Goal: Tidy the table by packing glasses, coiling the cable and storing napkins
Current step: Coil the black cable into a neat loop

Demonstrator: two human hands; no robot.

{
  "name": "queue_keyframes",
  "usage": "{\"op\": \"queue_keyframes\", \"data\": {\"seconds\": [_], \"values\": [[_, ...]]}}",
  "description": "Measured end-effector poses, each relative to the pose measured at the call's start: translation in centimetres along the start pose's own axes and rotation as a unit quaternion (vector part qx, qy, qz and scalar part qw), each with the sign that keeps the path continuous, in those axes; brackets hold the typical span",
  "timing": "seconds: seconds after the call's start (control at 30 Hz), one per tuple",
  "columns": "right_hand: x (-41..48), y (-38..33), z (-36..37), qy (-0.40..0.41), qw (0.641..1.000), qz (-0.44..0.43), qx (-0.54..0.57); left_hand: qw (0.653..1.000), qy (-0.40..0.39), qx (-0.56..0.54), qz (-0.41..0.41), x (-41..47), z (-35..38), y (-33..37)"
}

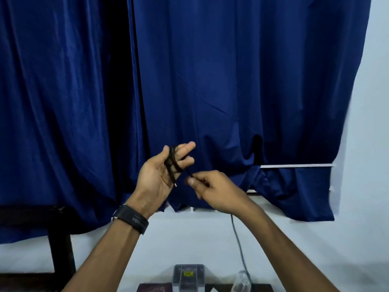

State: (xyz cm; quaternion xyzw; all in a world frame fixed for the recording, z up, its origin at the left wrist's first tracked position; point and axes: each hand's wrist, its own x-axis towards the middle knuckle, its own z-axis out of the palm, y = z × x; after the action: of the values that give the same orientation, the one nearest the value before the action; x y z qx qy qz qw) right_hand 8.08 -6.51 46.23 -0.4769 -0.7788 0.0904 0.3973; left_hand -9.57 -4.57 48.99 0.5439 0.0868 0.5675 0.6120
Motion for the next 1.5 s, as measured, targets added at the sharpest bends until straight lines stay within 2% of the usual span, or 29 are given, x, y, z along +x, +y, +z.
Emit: {"op": "queue_keyframes", "data": {"seconds": [0.07, 0.1, 0.2, 0.27, 0.3, 0.4, 0.5, 0.6, 0.7, 0.8, 0.87, 1.03, 1.13, 1.33, 1.4, 1.5], "values": [[-0.2, -0.4, -0.4, 0.016, 0.999, -0.010, -0.036, 0.987, 0.006, 0.157, 0.029, 0.0, -0.6, -0.7], [-0.2, -0.6, -0.8, 0.032, 0.998, -0.015, -0.053, 0.970, 0.001, 0.241, 0.044, -0.2, -0.9, -1.1], [-0.3, -1.3, -2.0, 0.046, 0.999, -0.011, -0.022, 0.893, -0.035, 0.442, 0.079, -0.9, -1.9, -1.5], [-0.3, -1.8, -2.4, 0.060, 0.998, -0.010, 0.027, 0.847, -0.047, 0.520, 0.098, -1.3, -2.0, -1.4], [-0.2, -1.9, -2.6, 0.074, 0.996, -0.012, 0.044, 0.847, -0.051, 0.521, 0.096, -1.5, -1.8, -1.4], [0.5, -2.0, -2.8, 0.116, 0.989, -0.009, 0.087, 0.913, -0.027, 0.402, 0.070, -1.9, -0.4, -1.7], [0.7, -1.4, -2.4, 0.140, 0.981, 0.002, 0.132, 0.958, 0.003, 0.285, 0.040, -1.5, 0.3, -1.6], [0.7, -0.7, -2.0, 0.166, 0.977, 0.000, 0.134, 0.979, 0.028, 0.202, -0.024, -1.1, 0.3, -1.3], [0.5, -0.6, -1.7, 0.161, 0.974, 0.011, 0.161, 0.990, 0.047, 0.123, -0.051, -1.1, 0.3, -1.0], [0.1, -1.0, -1.0, 0.111, 0.958, 0.021, 0.263, 0.995, 0.052, 0.048, -0.065, -1.2, 0.2, -0.5], [-0.2, -1.2, -0.8, 0.077, 0.953, 0.023, 0.292, 0.995, 0.062, 0.049, -0.066, -1.2, 0.2, -0.2], [-0.4, -1.2, -0.3, 0.038, 0.968, 0.018, 0.249, 0.993, 0.067, 0.064, -0.073, -1.3, 0.3, 0.0], [-0.3, -1.2, 0.4, 0.049, 0.968, 0.001, 0.247, 0.990, 0.075, 0.076, -0.087, -1.6, 0.4, -0.3], [0.0, -1.3, 0.6, 0.023, 0.980, 0.010, 0.198, 0.992, 0.051, -0.062, -0.098, -2.0, 0.6, -1.7], [-0.4, -0.9, 0.5, 0.001, 0.987, 0.005, 0.162, 0.988, 0.006, -0.033, -0.149, -2.1, 0.2, -1.2], [-1.5, -0.1, 0.7, -0.026, 0.983, -0.009, 0.180, 0.973, -0.053, 0.077, -0.210, -2.3, -0.4, -0.3]]}}
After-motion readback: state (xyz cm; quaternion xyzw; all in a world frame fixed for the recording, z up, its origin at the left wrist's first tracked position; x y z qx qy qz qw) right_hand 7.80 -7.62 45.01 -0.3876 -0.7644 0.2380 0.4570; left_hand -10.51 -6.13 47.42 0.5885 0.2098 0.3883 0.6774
